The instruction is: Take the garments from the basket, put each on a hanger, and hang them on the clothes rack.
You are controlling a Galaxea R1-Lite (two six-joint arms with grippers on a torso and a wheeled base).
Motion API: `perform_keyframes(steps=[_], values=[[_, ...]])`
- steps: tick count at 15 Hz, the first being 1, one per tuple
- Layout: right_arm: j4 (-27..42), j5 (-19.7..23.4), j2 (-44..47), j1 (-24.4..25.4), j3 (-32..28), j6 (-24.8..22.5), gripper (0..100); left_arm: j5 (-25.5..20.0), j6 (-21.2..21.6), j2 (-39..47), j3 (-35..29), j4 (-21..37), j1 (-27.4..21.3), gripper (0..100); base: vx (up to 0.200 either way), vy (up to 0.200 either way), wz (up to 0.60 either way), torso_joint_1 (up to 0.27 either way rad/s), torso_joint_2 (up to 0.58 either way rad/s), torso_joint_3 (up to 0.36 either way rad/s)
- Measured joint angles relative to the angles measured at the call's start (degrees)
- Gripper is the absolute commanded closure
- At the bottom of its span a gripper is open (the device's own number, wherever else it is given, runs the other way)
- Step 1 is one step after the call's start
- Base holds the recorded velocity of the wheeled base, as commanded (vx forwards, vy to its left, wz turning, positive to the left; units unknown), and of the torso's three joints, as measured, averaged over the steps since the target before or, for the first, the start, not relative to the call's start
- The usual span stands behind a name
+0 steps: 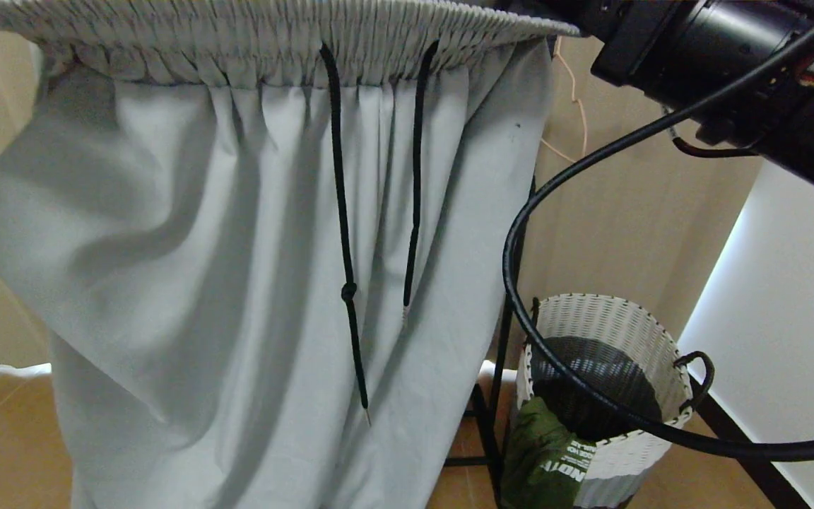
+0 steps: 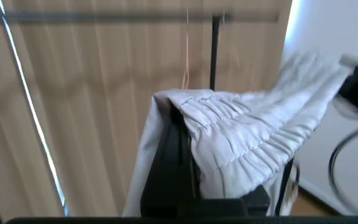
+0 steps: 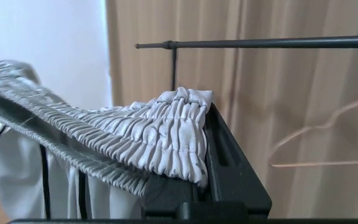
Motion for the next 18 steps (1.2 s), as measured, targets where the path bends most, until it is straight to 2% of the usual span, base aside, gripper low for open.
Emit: perform_keyframes(steps=[2,4,7,9,11,13,14,16,18], values=[[1.08,-0.17,-1.77,-3.06,6.62,-1.56,100,0.0,-0.02,1.84,5.05,0.35,-0.09,100,0.0,0.0,0.0,0.0,0.0,0.0],[4.62,-0.37,-4.77,-5.85,13.37,-2.6,100,0.09,0.05,5.88,7.13,0.46,-0.26,100,0.0,0.0,0.0,0.0,0.0,0.0],[8.42,-3.71,-8.85,-7.5,18.2,-2.84,100,0.49,0.11,12.82,3.96,1.65,-0.34,100,0.0,0.0,0.0,0.0,0.0,0.0],[11.74,-3.93,-10.31,-9.85,18.25,-3.23,100,0.35,2.29,15.36,1.49,9.52,-0.37,100,0.0,0.0,0.0,0.0,0.0,0.0],[19.79,-3.82,-11.35,-13.31,16.7,-4.73,100,0.05,4.02,16.57,-2.32,14.01,-0.2,100,0.0,0.0,0.0,0.0,0.0,0.0],[25.06,-3.38,-12.15,-14.75,13.2,-5.33,100,-0.22,4.21,17.86,-5.44,12.12,-0.48,100,0.0,0.0,0.0,0.0,0.0,0.0],[26.11,-3.29,-12.29,-15.01,12.04,-5.36,100,-0.28,4.24,18.38,-6.05,11.81,-0.67,100,0.0,0.0,0.0,0.0,0.0,0.0],[29.64,-3.38,-12.13,-15.66,8.37,-5.8,100,-0.33,4.53,20.2,-6.86,7.61,-1.05,100,0.0,0.0,0.0,0.0,0.0,0.0],[31.06,-3.4,-11.82,-17.7,5.68,-8.01,100,-0.35,4.79,22.05,-7.47,7.41,-1.16,100,0.0,0.0,0.0,0.0,0.0,0.0]])
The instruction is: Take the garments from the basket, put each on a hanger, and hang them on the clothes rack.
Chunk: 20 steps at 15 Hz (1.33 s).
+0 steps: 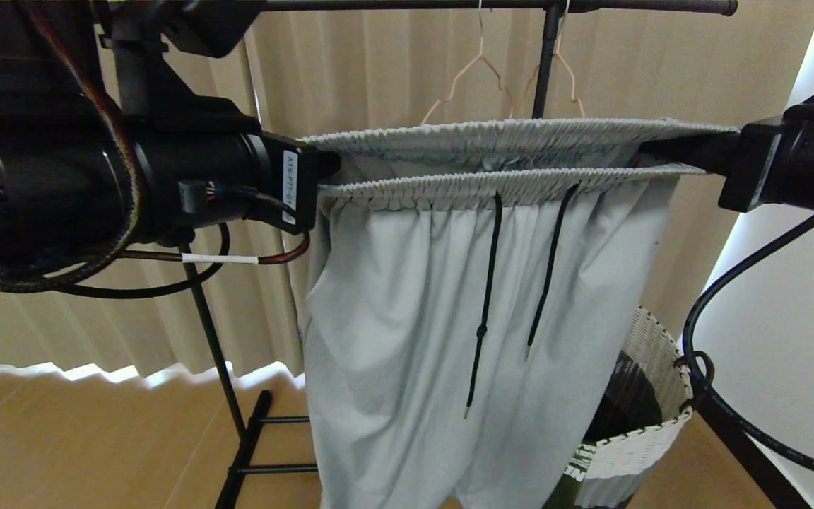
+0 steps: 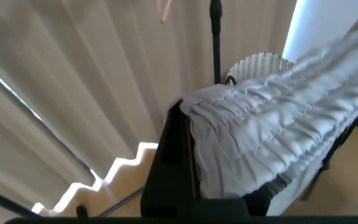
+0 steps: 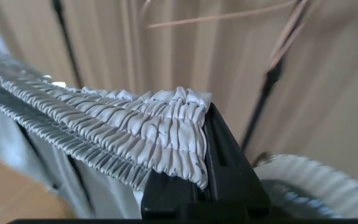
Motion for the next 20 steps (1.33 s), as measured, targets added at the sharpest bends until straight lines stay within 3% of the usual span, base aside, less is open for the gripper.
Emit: perform_keyframes(steps=[3,8,10,12,15,20], values=[[0.2,0.06,0.79,-2.93,-1.18,-0.9,100,-0.04,-0.28,2.07,-0.37,-0.68,-0.37,100,0.0,0.0,0.0,0.0,0.0,0.0],[3.25,0.44,-3.78,-4.22,4.33,-0.73,100,0.1,0.05,4.79,-3.06,-3.61,-1.63,100,0.0,0.0,0.0,0.0,0.0,0.0],[5.39,3.97,-7.97,-3.34,8.22,-0.73,100,0.22,0.05,7.5,-4.39,-8.05,-1.66,100,0.0,0.0,0.0,0.0,0.0,0.0],[5.61,11.67,-11.35,-2.21,10.42,-0.88,100,0.38,0.0,10.12,-6.8,-9.06,-1.51,100,0.0,0.0,0.0,0.0,0.0,0.0],[5.45,18.92,-13.56,-0.61,11.89,-0.95,100,0.44,-0.33,12.87,-9.2,-9.17,-1.3,100,0.0,0.0,0.0,0.0,0.0,0.0],[3.54,18.88,-12.15,-1.57,10.89,-1.04,100,-0.12,-0.9,13.12,-7.17,-8.78,-0.45,100,0.0,0.0,0.0,0.0,0.0,0.0]])
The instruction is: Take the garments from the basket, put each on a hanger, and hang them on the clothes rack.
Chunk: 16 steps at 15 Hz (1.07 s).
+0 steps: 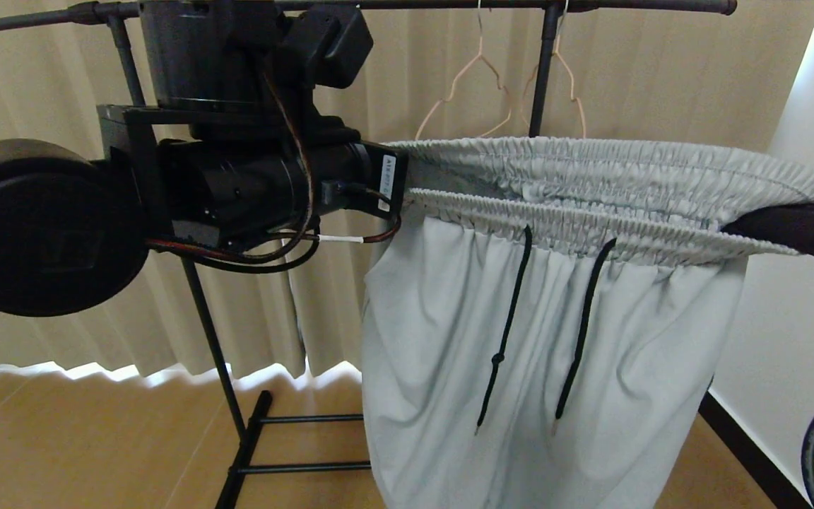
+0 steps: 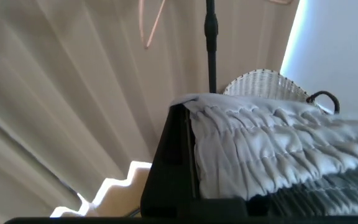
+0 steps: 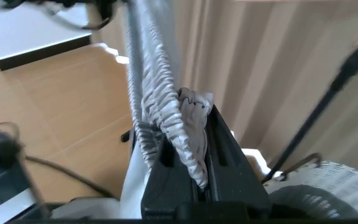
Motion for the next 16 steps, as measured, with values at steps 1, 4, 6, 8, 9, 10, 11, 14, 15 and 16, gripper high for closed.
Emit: perform_keyframes(steps=[1,4,6,8,9,10,11,14,15,16], values=[[-1.62,-0.1,0.96,-1.29,-0.39,0.0,100,-0.35,0.21,-0.99,1.11,0.2,0.06,100,0.0,0.0,0.0,0.0,0.0,0.0],[-11.64,-0.22,5.75,-3.45,-0.91,0.16,100,-4.18,2.24,-6.31,5.38,1.85,-0.05,100,0.0,0.0,0.0,0.0,0.0,0.0],[-14.32,-0.27,9.81,-3.96,-3.19,0.24,100,-11.62,2.89,-11.41,9.45,3.3,-0.13,100,0.0,0.0,0.0,0.0,0.0,0.0],[-14.87,-0.27,13.67,-3.78,-6.91,0.3,100,-18.4,3.01,-16.01,13.01,4.29,-0.24,100,0.0,0.0,0.0,0.0,0.0,0.0],[-14.96,-0.24,15.17,-3.36,-8.16,0.35,100,-19.88,3.06,-17.86,14.34,4.68,-0.29,100,0.0,0.0,0.0,0.0,0.0,0.0],[-15.2,-0.24,16.65,-2.51,-9.26,0.33,100,-21.3,3.08,-19.54,15.36,4.68,-0.35,100,0.0,0.0,0.0,0.0,0.0,0.0],[-15.69,-0.32,18.22,-1.6,-10.41,0.35,100,-22.64,3.06,-21.11,16.32,4.68,-0.88,100,0.0,0.0,0.0,0.0,0.0,0.0],[-17.31,-0.73,21.5,0.2,-13.07,0.3,100,-23.08,3.06,-24.22,17.66,4.75,-3.55,100,0.0,0.0,0.0,0.0,0.0,0.0],[-17.85,-0.82,22.1,0.63,-13.26,0.28,100,-23.05,3.06,-24.83,17.75,4.66,-4.53,100,0.0,0.0,0.0,0.0,0.0,0.0],[-18.65,-0.98,22.54,1.33,-13.4,0.28,100,-23.0,3.04,-25.25,17.86,4.68,-5.32,100,0.0,0.0,0.0,0.0,0.0,0.0]])
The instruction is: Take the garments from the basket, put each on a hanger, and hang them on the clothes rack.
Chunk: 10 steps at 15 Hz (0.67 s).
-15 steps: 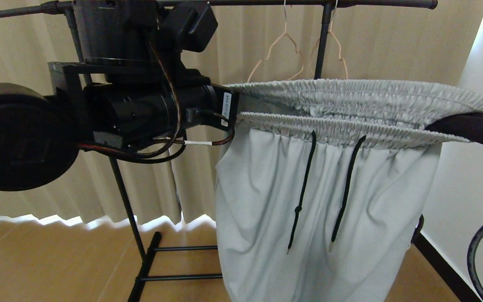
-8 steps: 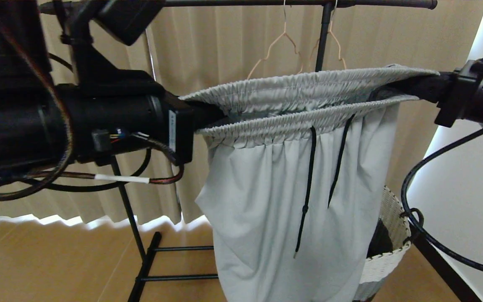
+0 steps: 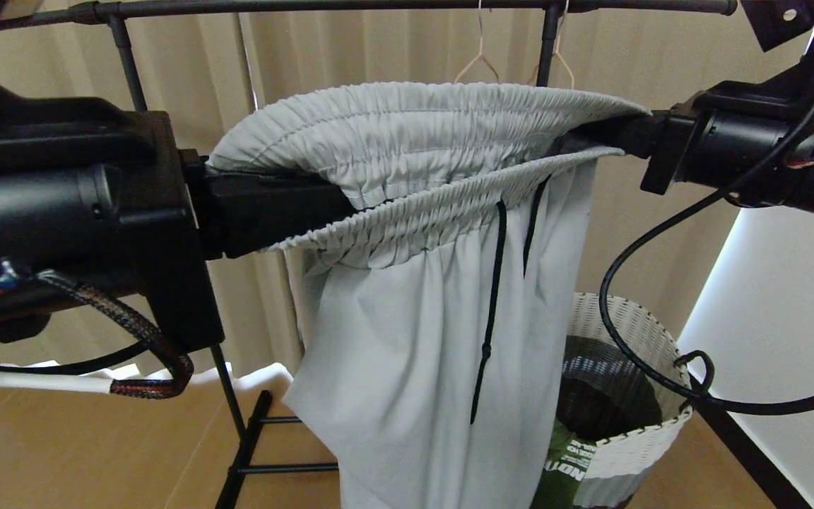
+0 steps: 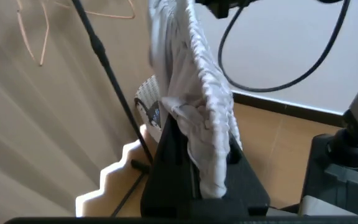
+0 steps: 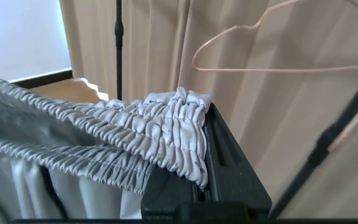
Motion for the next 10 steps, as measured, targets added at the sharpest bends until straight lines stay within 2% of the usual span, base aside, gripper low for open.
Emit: perform_keyframes(steps=[5,7,8,10], values=[[-0.88,-4.79,0.33,1.54,1.44,-0.04,100,0.26,0.02,-1.01,-0.18,0.07,-1.24,100,0.0,0.0,0.0,0.0,0.0,0.0],[0.17,-7.38,-1.37,1.32,1.94,-0.04,100,2.0,0.0,-0.8,-1.68,0.02,-0.57,100,0.0,0.0,0.0,0.0,0.0,0.0],[2.26,-8.33,-2.47,0.84,1.99,-0.09,100,4.9,0.0,-0.13,-3.08,0.09,-0.05,100,0.0,0.0,0.0,0.0,0.0,0.0],[10.11,-9.14,-5.29,-0.5,1.16,-0.09,100,13.62,-0.02,3.3,-8.35,0.02,0.99,100,0.0,0.0,0.0,0.0,0.0,0.0]])
